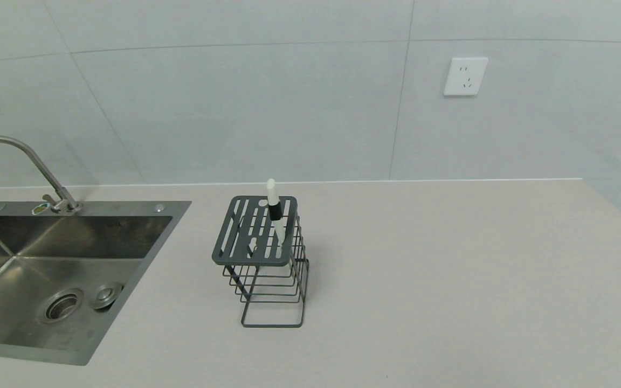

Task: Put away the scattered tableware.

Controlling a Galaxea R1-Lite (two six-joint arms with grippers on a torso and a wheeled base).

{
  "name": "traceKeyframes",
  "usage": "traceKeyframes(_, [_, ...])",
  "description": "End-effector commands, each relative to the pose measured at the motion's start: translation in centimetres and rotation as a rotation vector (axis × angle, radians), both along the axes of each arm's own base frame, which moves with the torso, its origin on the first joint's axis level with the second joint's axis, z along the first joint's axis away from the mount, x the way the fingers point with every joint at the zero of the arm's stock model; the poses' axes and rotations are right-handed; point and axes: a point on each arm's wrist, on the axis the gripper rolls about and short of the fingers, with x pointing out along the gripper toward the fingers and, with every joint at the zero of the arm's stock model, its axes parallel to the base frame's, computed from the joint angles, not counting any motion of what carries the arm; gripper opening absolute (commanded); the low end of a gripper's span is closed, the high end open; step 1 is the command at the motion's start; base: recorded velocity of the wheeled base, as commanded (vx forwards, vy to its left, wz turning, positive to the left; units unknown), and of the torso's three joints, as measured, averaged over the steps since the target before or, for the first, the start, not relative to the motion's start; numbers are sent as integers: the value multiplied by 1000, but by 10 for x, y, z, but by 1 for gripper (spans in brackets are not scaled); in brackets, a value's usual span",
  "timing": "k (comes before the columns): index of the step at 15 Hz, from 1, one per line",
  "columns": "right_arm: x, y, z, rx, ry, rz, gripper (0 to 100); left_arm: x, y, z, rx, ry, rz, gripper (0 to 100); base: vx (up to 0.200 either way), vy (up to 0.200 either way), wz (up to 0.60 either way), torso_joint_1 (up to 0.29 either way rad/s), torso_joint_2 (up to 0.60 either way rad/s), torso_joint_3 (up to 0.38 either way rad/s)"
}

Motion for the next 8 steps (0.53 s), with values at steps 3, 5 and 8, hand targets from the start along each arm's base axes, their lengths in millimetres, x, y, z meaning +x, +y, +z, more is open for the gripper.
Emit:
traceKeyframes(3, [0,0,0,1,0,0,0,-5,-1,-2,-14,-66,101,100,0,0,0,0,0,0])
traceKeyframes(5, [0,0,0,1,0,0,0,-5,-1,-2,-21,-64,102,100,0,0,0,0,0,0])
traceKeyframes(8, [0,0,0,1,0,2,0,-5,0,-2,-75,-58,108,100,0,0,0,0,0,0])
